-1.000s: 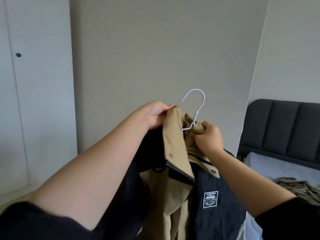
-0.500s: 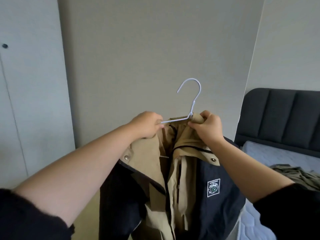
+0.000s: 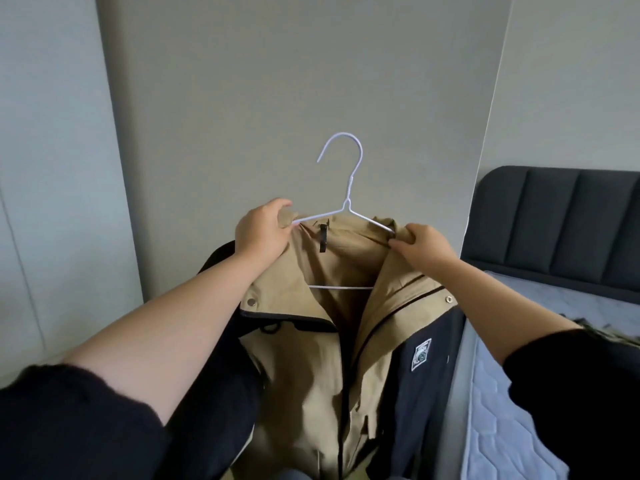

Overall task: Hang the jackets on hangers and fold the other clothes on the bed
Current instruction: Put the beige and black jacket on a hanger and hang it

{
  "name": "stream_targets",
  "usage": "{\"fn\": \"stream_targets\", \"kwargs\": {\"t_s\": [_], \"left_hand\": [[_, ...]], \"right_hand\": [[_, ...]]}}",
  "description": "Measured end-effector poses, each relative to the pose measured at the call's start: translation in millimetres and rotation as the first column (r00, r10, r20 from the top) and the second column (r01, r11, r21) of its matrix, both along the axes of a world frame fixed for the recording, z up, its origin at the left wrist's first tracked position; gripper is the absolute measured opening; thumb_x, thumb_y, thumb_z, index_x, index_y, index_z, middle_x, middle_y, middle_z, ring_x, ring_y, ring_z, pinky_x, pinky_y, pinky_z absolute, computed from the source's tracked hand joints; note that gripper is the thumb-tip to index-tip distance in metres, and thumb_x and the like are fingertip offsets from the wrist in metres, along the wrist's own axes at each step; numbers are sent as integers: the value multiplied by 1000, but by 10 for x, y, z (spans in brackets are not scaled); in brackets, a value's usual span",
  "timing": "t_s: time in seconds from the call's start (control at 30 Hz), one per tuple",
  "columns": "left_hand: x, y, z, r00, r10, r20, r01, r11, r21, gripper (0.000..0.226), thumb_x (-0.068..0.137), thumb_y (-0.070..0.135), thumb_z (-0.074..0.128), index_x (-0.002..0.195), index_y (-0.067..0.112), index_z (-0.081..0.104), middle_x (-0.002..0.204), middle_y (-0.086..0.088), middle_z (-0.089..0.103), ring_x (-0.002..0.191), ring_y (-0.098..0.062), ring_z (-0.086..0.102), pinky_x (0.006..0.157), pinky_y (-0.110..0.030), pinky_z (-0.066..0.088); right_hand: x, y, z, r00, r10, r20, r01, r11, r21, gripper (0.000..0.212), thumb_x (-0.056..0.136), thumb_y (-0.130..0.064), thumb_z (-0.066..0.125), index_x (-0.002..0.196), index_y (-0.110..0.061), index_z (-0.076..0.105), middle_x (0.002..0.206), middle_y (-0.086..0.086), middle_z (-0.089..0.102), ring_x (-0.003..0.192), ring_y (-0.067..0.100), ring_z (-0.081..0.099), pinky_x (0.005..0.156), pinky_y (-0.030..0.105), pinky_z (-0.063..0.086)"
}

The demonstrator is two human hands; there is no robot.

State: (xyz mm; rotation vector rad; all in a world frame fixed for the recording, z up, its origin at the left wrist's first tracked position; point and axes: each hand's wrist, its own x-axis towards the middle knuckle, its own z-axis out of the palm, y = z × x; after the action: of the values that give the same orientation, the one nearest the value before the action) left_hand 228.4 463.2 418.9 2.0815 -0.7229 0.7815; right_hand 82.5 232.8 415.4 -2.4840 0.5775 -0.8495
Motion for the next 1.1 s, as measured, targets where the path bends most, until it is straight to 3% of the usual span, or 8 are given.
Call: {"fn": "stream_targets", "kwargs": {"t_s": [0.07,0.17,0.23,0.3,0.43,0.7,0.93,1.1], "left_hand": [[-29,-97,-16,999,-23,-47,24,999,32,38,85,39,68,119,24,62,111,0,67,102,-24,61,81,-31,46],[-37,-204,89,957,-182,-228,191,981,17,37,80,51,68,104,23,66,102,4,65,100,-16,59,83,-27,44],[-45,-242,241,886,-334,-322,346,938,-20,31,88,45,61,106,20,67,106,2,66,104,-16,60,85,-25,41],[-90,-292,427,881,-338,-332,381,922,72,27,92,33,58,110,14,66,111,-4,65,104,-19,59,83,-25,40],[-414,-503,858,974,-197,-114,222,933,285,20,90,25,61,77,11,56,82,-5,56,93,-29,59,67,-27,34],[-1375,-931,1613,926,-167,340,80,964,254,13,93,20,57,97,7,60,99,-17,66,94,-37,61,66,-32,37],[-2075,-1335,1879,871,-192,452,117,975,190,18,98,20,46,102,5,56,98,-17,65,91,-37,60,65,-33,37],[-2247,-1784,1464,874,-300,383,233,949,212,23,98,22,45,97,3,58,95,-17,64,88,-37,59,64,-34,35]], "right_hand": [[16,-23,12,991,-98,90,96,995,22,22,91,-22,58,73,-14,49,69,0,50,84,32,54,65,31,34],[-99,-83,61,949,-245,198,233,969,82,19,89,-20,53,72,-19,47,71,-1,50,85,32,54,67,32,37],[-238,-125,148,910,-310,274,294,951,98,13,90,-20,51,79,-13,52,73,0,51,85,31,53,68,34,40],[-405,-173,287,858,-360,366,345,932,110,13,89,-20,51,84,-9,54,79,5,56,88,33,54,74,40,45],[-805,-266,615,758,-448,473,432,889,151,9,86,-20,50,84,-11,53,94,13,62,97,36,53,87,46,46],[-1909,-275,1285,571,-570,590,637,762,120,16,83,-10,47,97,-9,54,107,19,60,106,39,50,88,39,36],[-2742,-295,1720,418,-615,669,784,616,76,27,80,-5,48,105,-7,55,111,15,58,108,34,47,96,39,33],[-3043,-549,1416,408,-623,668,827,562,18,22,77,-1,47,98,-5,55,103,14,60,103,32,47,96,39,33]]}}
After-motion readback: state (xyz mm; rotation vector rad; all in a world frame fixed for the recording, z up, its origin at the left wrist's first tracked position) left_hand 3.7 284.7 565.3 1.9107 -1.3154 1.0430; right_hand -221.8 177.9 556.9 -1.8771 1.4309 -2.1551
